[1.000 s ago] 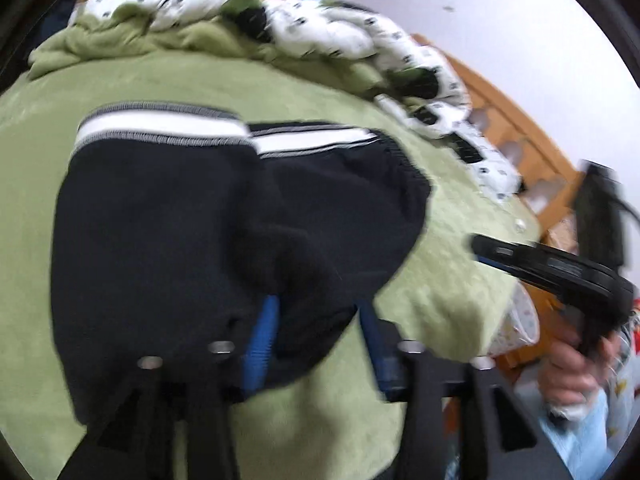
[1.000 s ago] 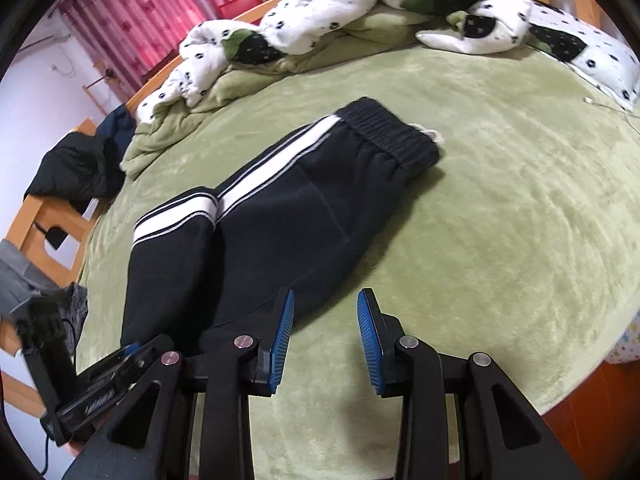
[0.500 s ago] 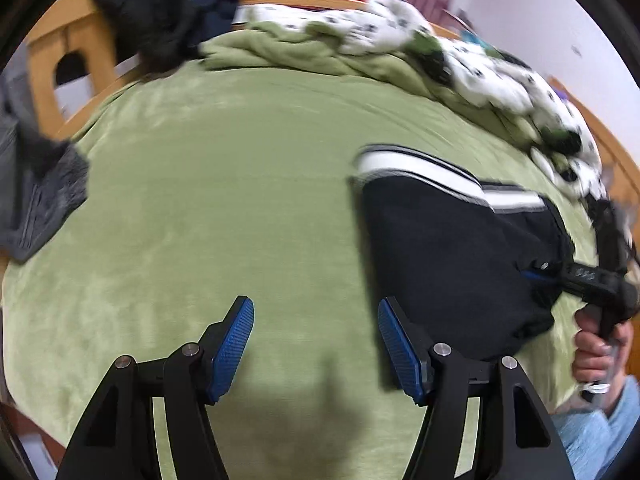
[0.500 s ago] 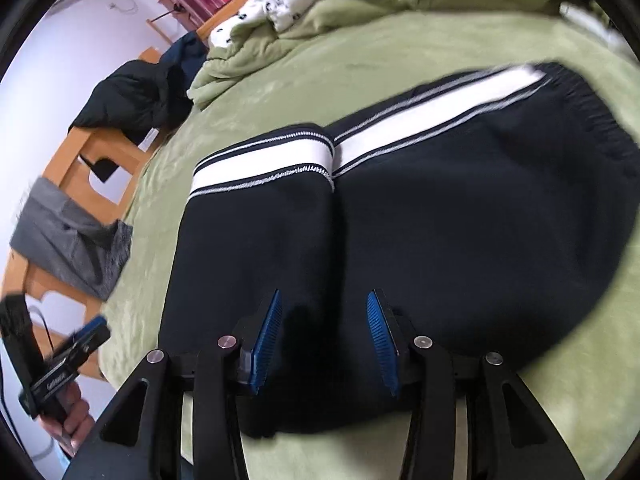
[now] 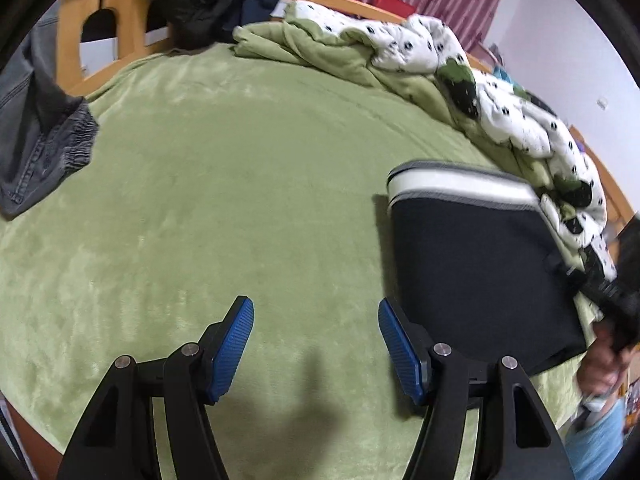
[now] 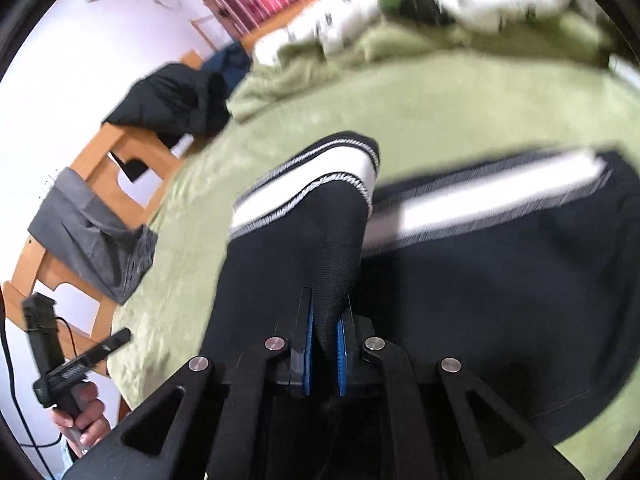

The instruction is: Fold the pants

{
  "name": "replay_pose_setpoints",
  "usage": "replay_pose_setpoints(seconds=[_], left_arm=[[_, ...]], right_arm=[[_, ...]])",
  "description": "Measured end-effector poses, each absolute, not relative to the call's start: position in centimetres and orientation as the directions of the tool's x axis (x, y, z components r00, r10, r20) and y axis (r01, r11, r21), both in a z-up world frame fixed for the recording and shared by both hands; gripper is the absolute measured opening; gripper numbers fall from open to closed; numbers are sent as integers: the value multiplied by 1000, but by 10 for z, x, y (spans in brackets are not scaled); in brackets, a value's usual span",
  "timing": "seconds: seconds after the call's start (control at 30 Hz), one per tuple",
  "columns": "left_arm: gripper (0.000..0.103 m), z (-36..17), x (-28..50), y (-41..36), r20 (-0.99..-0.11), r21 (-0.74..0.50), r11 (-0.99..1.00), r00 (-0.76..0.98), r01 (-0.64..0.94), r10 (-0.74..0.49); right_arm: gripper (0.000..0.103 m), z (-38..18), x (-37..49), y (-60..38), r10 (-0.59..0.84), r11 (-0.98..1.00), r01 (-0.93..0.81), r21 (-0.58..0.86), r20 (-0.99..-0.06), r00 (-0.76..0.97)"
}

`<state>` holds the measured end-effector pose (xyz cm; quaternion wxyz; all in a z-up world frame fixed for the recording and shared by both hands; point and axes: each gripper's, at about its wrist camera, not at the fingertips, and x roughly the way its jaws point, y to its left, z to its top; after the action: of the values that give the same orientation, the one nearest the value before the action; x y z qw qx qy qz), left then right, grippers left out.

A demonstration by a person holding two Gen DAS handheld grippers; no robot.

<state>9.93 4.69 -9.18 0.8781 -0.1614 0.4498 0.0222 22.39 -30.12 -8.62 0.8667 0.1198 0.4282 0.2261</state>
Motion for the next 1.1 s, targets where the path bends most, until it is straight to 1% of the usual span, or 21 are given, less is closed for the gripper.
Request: replay_pose_setpoints(seconds=[0.03,0.1,0.2,0.27,0.37,0.4,0.43,0.47,0.5,0.53,0.57,0.63,0.73,0.77,0.8,0.83,0.87,0.93,1.0,1.1], left_arm=[[63,-92,100,45,-800,-268,947,588,-176,-117],[63,-92,102,39,-802,-271,950,582,-152,-136],[63,-91,104,31,-805,-238,961,582,-138,-116],[63,-90,105,26,-806,-224,966,582,-127,-111],[63,-92,107,21,-813,-216,970,571,-108,-117],[63,-93,108,19,-816,-217,971,566,-103,-123],[63,-94,109,17,-818,-227,969,558,-96,-137],[63,-95,111,13,-823,-242,966,545,-87,-157],[63,-96,112,8,-828,-252,965,532,-73,-176],[63,-97,114,2,-833,-258,965,518,-51,-196],[63,-97,117,-6,-838,-255,967,504,-22,-210],[63,-95,121,-19,-842,-256,966,486,27,-236],[63,-90,127,-40,-841,-265,958,461,106,-284],[63,-89,131,-44,-834,-277,953,461,125,-303],[63,-88,134,-46,-829,-289,947,458,137,-319],[63,-88,138,-49,-823,-308,940,455,148,-341],[63,-89,143,-52,-810,-338,927,452,161,-374],[65,-94,151,-58,-783,-406,898,441,172,-439],[70,-102,160,-64,-758,-467,867,428,172,-493],[70,-117,173,-77,-736,-520,837,410,168,-539]], right_arm=[[9,-75,224,-309,449,893,-306,330,-693,564],[9,-62,226,-329,375,924,-304,231,-701,606],[9,-56,237,-378,263,960,-250,126,-716,646],[9,-64,239,-408,181,976,-211,51,-724,665],[8,-107,250,-453,40,995,-100,-29,-776,629],[8,-125,251,-470,51,997,-75,6,-791,610],[8,-137,249,-485,103,995,-59,85,-783,613],[9,-140,245,-494,141,989,-50,142,-759,636],[14,-139,242,-501,161,982,-29,187,-743,650],[15,-138,241,-505,155,979,2,206,-745,649],[20,-137,239,-507,148,977,22,211,-749,647],[20,-129,233,-509,124,978,48,203,-753,646],[20,-111,218,-505,96,987,35,157,-752,653],[23,-106,210,-505,91,988,32,148,-750,655],[32,-101,206,-505,90,989,32,145,-753,651],[37,-98,202,-503,94,988,30,149,-754,650],[45,-94,199,-503,100,988,26,155,-749,655],[49,-87,197,-502,95,989,25,148,-747,658],[63,-85,200,-500,103,989,16,148,-754,649],[65,-86,211,-499,112,990,-1,144,-763,637]])
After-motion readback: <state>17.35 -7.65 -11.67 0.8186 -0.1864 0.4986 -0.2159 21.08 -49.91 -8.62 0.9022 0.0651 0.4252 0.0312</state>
